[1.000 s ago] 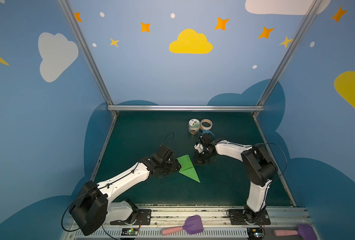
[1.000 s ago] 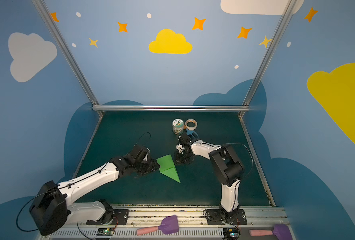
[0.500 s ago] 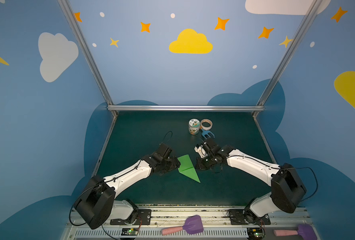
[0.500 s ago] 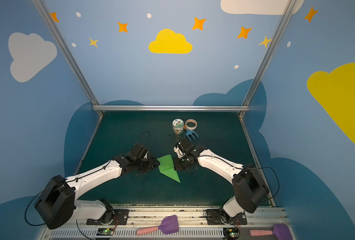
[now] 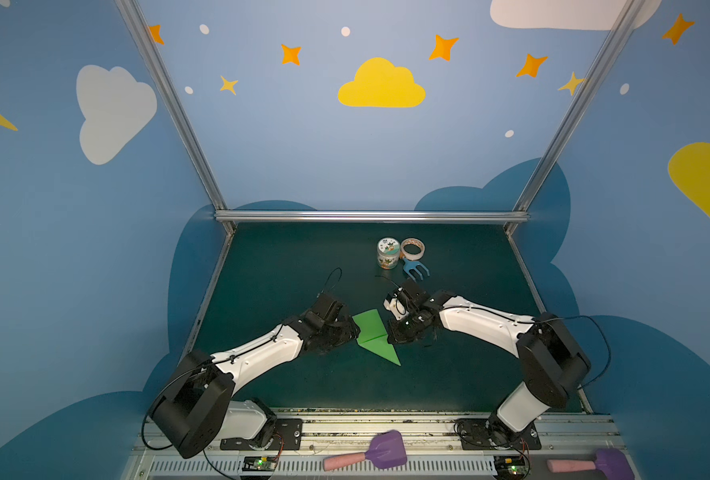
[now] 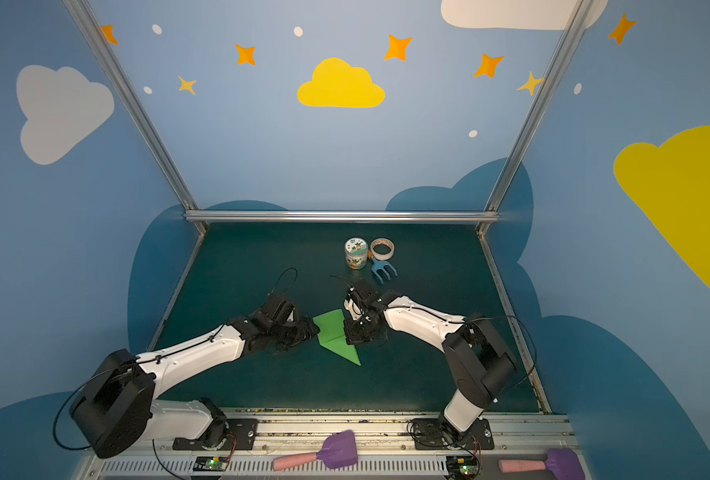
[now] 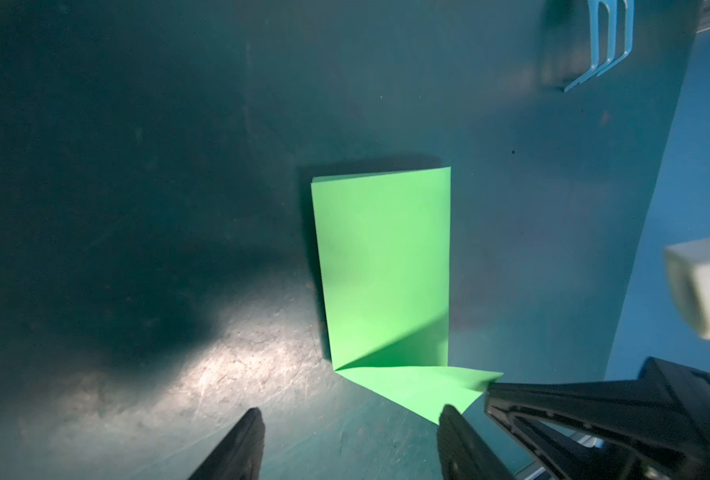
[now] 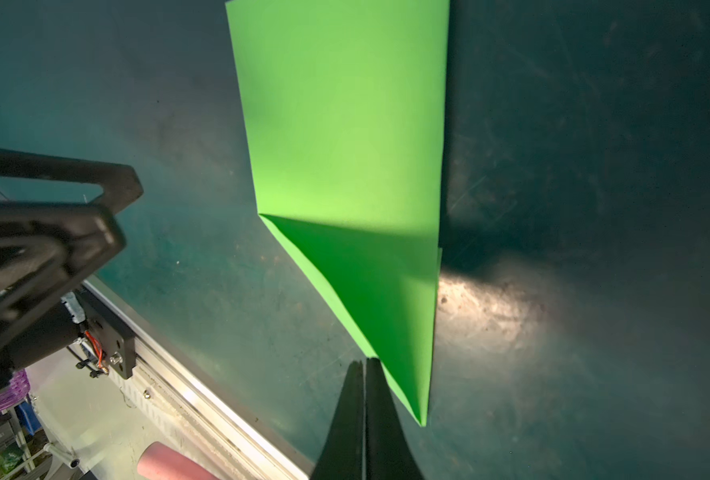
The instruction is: Fold a paper plane with a square sheet of paper (fold left side to right side)
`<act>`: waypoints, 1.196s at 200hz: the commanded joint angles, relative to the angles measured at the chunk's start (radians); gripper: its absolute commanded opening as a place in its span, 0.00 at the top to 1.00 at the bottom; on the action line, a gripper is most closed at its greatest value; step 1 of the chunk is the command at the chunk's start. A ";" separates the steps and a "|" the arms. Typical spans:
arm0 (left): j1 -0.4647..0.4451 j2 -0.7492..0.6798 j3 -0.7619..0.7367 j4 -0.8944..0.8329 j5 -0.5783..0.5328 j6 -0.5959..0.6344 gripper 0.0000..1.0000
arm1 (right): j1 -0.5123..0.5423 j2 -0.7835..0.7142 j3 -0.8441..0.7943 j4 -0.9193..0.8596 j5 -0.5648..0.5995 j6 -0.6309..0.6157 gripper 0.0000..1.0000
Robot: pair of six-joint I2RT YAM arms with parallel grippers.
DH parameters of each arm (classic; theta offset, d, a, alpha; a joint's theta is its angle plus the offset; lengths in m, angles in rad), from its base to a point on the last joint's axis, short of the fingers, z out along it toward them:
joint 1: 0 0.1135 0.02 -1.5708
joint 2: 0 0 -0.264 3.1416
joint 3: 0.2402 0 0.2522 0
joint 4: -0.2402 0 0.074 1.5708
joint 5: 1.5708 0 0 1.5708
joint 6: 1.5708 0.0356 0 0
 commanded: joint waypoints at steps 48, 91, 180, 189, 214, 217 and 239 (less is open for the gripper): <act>0.004 0.090 0.016 0.038 0.052 0.007 0.33 | -0.051 0.073 0.060 0.032 -0.018 -0.037 1.00; 0.000 0.126 0.031 0.060 0.064 -0.003 0.33 | -0.082 0.130 0.040 0.075 -0.038 -0.042 1.00; -0.015 0.185 0.029 0.134 0.079 -0.073 0.34 | -0.108 0.204 -0.005 0.124 -0.060 -0.056 1.00; -0.017 0.190 0.027 0.150 0.084 -0.081 0.35 | -0.108 0.207 -0.009 0.131 -0.063 -0.055 1.00; -0.028 0.203 0.029 0.171 0.088 -0.097 0.43 | -0.111 0.209 -0.021 0.144 -0.069 -0.048 1.00; -0.029 0.203 0.029 0.173 0.089 -0.099 0.44 | -0.111 0.209 -0.020 0.145 -0.069 -0.048 1.00; -0.033 0.208 0.031 0.179 0.087 -0.103 0.52 | -0.111 0.209 -0.026 0.146 -0.069 -0.050 1.00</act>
